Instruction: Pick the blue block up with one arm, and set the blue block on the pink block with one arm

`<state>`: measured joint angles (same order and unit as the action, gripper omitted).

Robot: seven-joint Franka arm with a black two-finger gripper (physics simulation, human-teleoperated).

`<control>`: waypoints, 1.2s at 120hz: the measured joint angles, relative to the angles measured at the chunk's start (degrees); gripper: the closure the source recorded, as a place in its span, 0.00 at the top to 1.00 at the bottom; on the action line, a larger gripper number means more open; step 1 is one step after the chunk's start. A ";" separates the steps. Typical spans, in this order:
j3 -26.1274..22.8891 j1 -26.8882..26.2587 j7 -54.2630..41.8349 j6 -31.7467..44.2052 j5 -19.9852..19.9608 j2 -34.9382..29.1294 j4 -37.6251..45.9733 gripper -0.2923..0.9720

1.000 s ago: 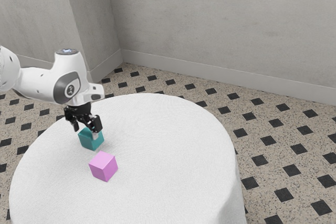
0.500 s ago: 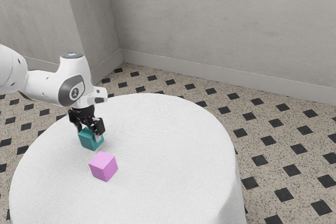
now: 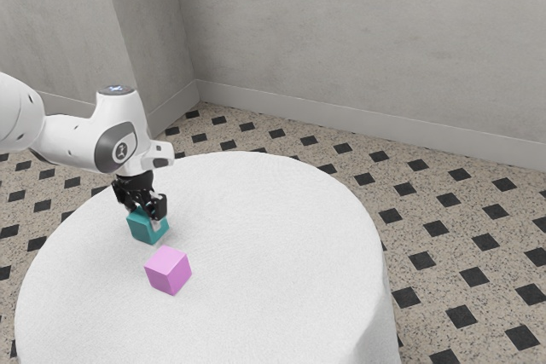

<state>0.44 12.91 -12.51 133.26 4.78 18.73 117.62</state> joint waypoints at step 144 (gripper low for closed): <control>-9.01 0.29 3.81 -3.34 -8.28 -25.09 19.02 0.47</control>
<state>-8.57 13.20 -8.70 129.92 -3.50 -6.36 136.64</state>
